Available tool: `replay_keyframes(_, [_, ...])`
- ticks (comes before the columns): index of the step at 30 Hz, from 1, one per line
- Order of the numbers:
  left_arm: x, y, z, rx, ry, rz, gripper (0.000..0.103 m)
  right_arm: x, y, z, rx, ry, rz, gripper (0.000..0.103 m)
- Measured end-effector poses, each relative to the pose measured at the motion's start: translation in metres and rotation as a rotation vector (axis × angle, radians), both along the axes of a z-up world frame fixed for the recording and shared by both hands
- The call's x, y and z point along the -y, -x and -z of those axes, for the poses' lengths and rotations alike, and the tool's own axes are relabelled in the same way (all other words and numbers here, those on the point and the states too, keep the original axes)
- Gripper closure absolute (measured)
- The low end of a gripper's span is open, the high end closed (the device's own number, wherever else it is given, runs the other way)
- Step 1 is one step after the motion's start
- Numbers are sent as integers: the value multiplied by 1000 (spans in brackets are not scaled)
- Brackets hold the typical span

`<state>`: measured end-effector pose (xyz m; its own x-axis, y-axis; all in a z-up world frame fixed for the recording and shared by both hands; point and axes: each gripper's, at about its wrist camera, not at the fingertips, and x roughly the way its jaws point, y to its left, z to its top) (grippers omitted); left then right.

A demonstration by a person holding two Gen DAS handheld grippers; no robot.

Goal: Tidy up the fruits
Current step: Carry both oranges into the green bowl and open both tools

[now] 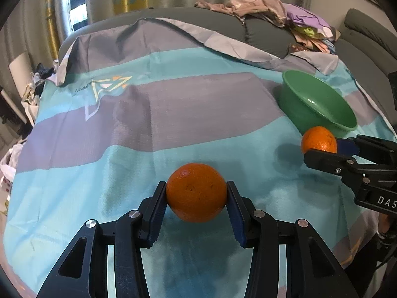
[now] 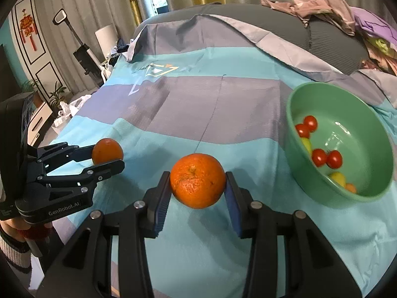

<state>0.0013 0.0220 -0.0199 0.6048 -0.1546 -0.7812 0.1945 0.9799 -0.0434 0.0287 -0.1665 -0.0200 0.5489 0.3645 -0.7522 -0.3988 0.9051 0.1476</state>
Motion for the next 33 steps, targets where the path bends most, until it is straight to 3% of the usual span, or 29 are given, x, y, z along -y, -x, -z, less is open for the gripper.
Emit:
replay_keyframes(18, [42, 3, -23, 70, -18, 92, 56, 49, 18, -23, 77, -47, 95, 61])
replay_keyframes(33, [126, -44, -44, 137, 6, 262, 56, 118, 0, -33, 145, -36, 269, 61])
